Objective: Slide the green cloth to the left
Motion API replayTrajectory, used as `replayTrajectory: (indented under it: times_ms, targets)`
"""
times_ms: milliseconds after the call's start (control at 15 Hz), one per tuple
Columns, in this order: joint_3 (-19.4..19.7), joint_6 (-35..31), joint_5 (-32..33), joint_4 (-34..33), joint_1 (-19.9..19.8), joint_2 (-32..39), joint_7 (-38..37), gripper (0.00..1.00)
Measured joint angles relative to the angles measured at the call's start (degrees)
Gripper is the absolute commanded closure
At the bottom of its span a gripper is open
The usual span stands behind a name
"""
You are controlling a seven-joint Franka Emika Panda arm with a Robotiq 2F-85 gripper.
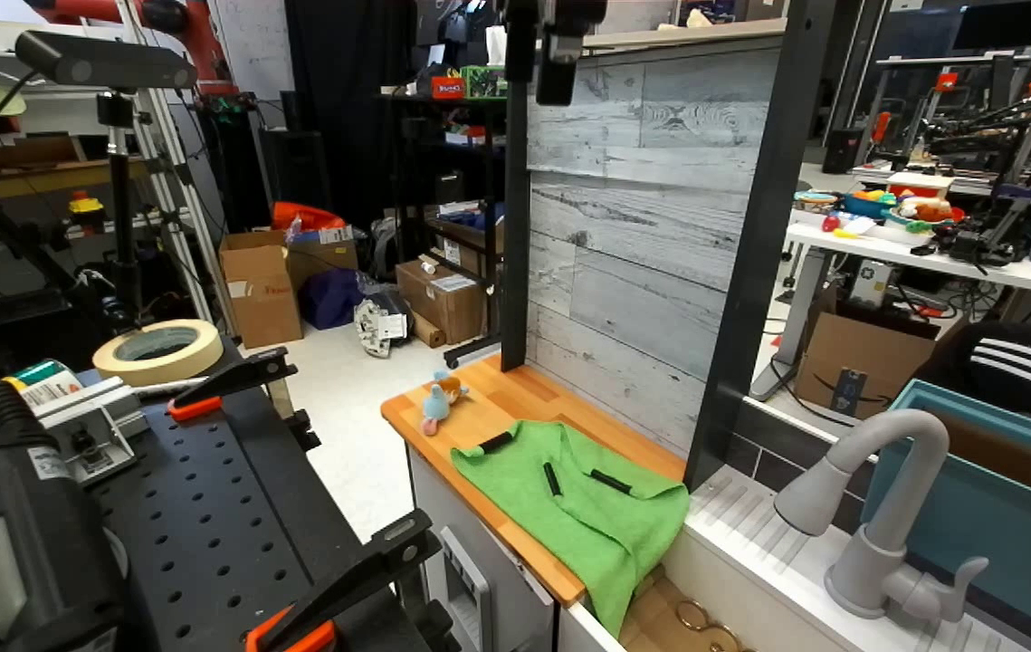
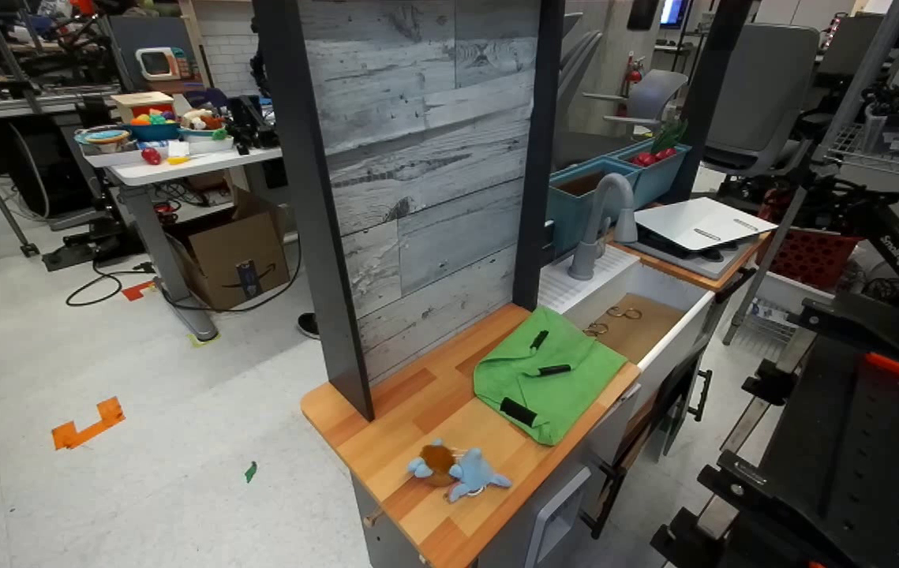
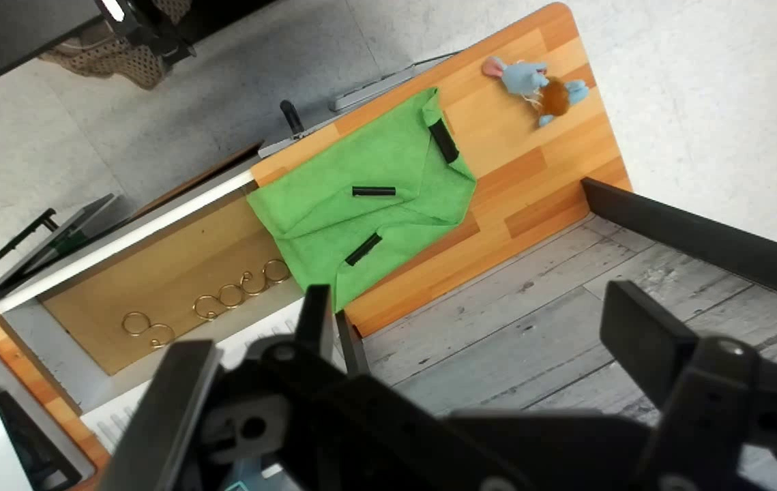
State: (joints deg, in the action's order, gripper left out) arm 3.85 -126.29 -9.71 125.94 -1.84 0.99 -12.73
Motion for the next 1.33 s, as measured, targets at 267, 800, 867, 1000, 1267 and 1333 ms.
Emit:
replayTrajectory:
  times_ms: [267,800,867,1000,1267,1333]
  targets:
    - [0.1,-0.8,0.5,-2.4,0.0,6.5,-2.7,0.00]
    - [0.5,-7.1,5.0,-3.5,0.1,17.5,-7.2,0.00]
    - [0.6,-8.4,6.1,-3.4,0.1,18.9,-7.6,0.00]
    - [1.1,-11.0,8.0,-3.0,0.3,21.8,-8.1,0.00]
    - [1.9,-15.7,10.3,-2.3,1.1,27.3,-8.0,0.00]
    - [1.9,-16.9,10.4,-2.3,1.3,28.4,-8.0,0.00]
